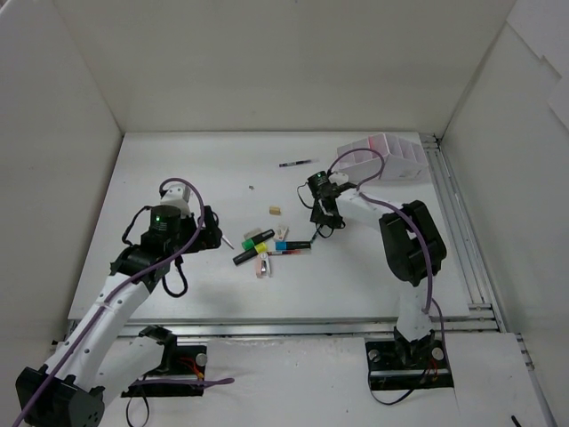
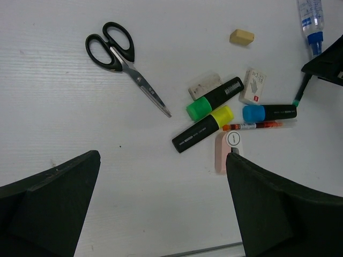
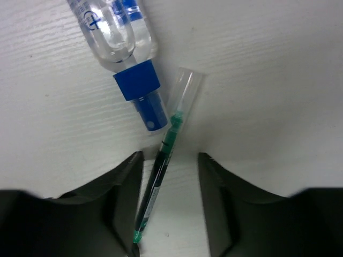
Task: Sort the stationery into containers
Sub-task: Pick up the pen from the center of the board, then place the pen in the storage box.
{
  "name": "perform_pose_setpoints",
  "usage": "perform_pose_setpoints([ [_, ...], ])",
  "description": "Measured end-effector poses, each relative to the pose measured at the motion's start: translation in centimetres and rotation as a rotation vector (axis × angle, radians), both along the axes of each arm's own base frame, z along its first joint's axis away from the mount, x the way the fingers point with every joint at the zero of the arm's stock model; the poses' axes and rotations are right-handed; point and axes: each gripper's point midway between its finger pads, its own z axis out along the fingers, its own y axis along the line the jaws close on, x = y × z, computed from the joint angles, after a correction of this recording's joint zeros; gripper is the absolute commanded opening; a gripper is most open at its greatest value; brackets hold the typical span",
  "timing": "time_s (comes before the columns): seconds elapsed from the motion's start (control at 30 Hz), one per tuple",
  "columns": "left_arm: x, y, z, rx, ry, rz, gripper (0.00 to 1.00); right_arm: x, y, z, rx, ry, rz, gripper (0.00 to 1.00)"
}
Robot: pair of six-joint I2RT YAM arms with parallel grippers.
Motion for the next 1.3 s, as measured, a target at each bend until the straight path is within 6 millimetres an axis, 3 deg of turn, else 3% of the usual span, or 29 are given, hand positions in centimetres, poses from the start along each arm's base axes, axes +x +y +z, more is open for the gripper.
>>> perform_pose_setpoints([
  [0.17, -0.5, 0.2, 0.0, 0.002, 0.0, 0.004, 0.99, 0.3, 0.0, -0.1, -0.002, -0.003, -0.017, 0.0],
  [0.3, -0.6, 0.4, 0.5, -0.002, -0.019, 0.007, 0.99, -0.1, -0.5, 0.0, -0.016, -0.012, -0.031, 0.0],
  [0.47, -0.7, 0.4, 1.0, -0.009, -0.039, 0.006, 0.99, -2.3, -2.5, 1.1, -0.057, -0.015, -0.042, 0.0],
  [0.57, -0.7, 0.4, 1.3, -0.012, -0.049, 0.006, 1.0, -2.1, -3.4, 4.1, -0.075, -0.087, -0.044, 0.0],
  [0.7, -0.5, 0.2, 1.2, -0.014, -0.05, 0.002, 0.99, -0.4, -4.8, 9.5, -0.119, -0.25, -0.04, 0.0],
  [0.77, -0.1, 0.1, 1.0, -0.011, -0.048, 0.001, 1.0, 1.0, -5.4, 12.1, -0.129, -0.337, -0.035, 0.0],
  [1.0, 1.7, -0.6, -0.6, 0.028, 0.013, -0.023, 0.99, 9.4, -10.0, 20.5, -0.237, -0.748, -0.068, 0.0],
  [1.13, 2.7, -1.1, -0.6, 0.032, 0.007, -0.047, 1.0, 16.1, -11.8, 24.5, -0.347, -0.901, -0.082, 0.0],
  [1.2, 3.1, -1.3, -0.4, 0.036, -0.001, -0.055, 1.0, 19.1, -12.6, 25.3, -0.397, -0.946, -0.08, 0.0],
  [1.3, 3.7, -1.5, -0.2, 0.042, -0.011, -0.073, 0.99, 22.6, -13.6, 24.8, -0.448, -0.976, -0.062, 0.0],
])
